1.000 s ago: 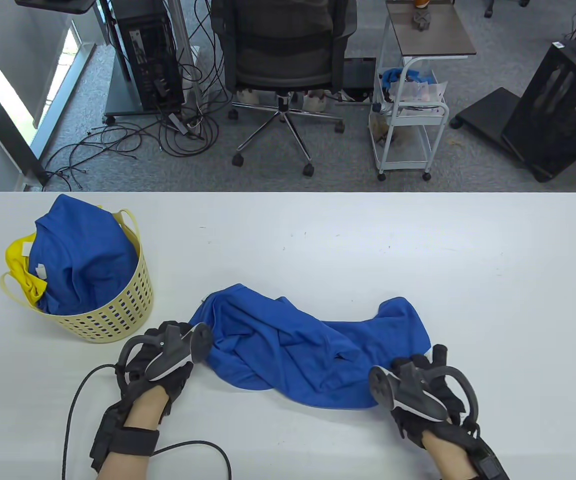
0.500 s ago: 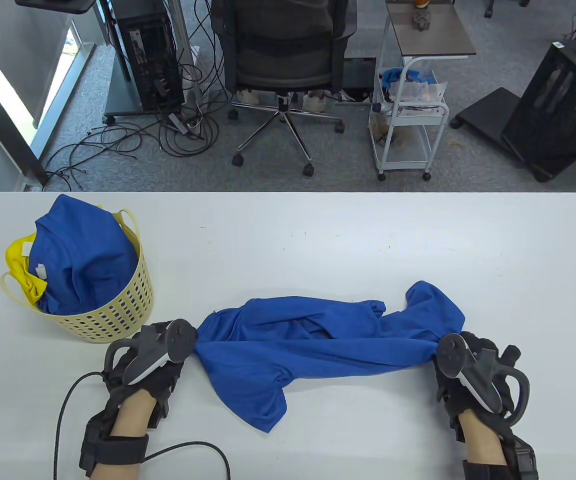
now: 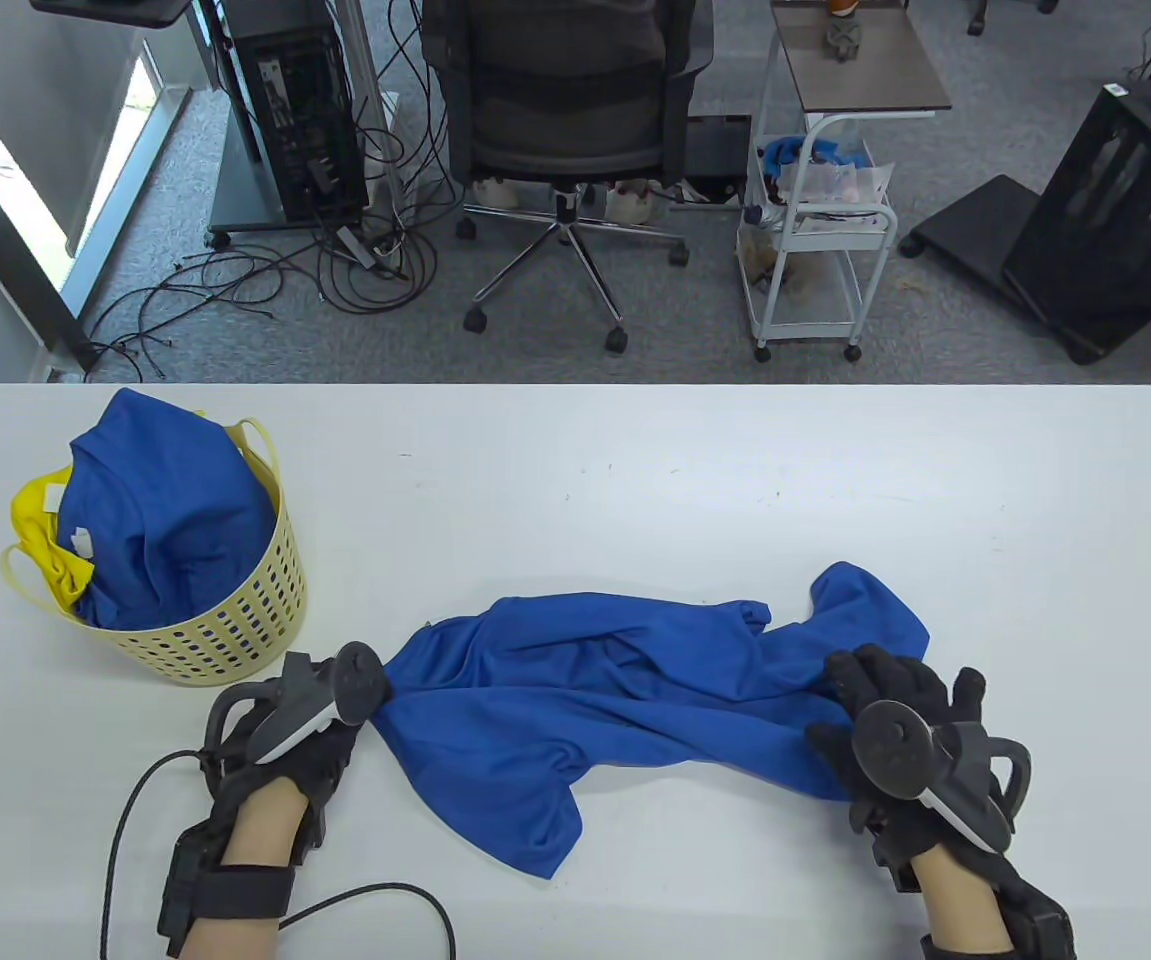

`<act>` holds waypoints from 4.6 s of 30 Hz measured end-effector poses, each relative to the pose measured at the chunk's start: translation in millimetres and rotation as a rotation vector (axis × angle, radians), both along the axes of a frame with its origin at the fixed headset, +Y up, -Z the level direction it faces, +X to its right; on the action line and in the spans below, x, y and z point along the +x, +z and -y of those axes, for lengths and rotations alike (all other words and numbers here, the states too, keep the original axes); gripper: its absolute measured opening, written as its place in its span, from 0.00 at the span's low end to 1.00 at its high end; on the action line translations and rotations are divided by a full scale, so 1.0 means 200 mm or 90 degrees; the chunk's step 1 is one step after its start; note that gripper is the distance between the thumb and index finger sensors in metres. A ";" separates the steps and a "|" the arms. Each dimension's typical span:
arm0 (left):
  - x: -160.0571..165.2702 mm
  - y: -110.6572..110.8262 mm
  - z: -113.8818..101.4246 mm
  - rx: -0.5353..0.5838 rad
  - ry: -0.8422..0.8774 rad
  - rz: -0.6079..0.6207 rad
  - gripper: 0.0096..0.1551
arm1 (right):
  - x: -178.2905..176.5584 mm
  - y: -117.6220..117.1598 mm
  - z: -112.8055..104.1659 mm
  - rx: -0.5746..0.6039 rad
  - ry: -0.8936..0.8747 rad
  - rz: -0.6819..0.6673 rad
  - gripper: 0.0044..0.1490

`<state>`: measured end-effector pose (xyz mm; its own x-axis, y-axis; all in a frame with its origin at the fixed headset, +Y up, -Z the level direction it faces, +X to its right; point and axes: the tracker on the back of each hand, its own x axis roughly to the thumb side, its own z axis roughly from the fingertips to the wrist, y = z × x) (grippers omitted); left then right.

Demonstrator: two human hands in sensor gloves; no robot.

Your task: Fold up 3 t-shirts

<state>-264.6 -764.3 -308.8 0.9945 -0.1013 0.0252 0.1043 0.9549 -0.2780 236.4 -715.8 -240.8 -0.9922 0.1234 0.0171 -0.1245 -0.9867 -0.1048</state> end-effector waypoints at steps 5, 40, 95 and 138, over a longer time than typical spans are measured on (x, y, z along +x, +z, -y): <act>0.01 0.01 -0.02 -0.040 0.002 -0.005 0.31 | 0.00 0.00 0.00 -0.009 -0.002 -0.006 0.44; 0.06 0.01 -0.03 -0.037 0.060 0.075 0.20 | -0.02 0.00 0.03 -0.044 -0.028 -0.016 0.42; 0.51 0.06 -1.71 0.375 0.025 0.108 0.22 | -0.46 -0.05 0.23 -0.137 0.148 -0.160 0.28; 0.44 -0.07 -1.44 0.236 -0.042 0.125 0.22 | -0.04 -0.28 0.00 0.106 -0.016 0.079 0.34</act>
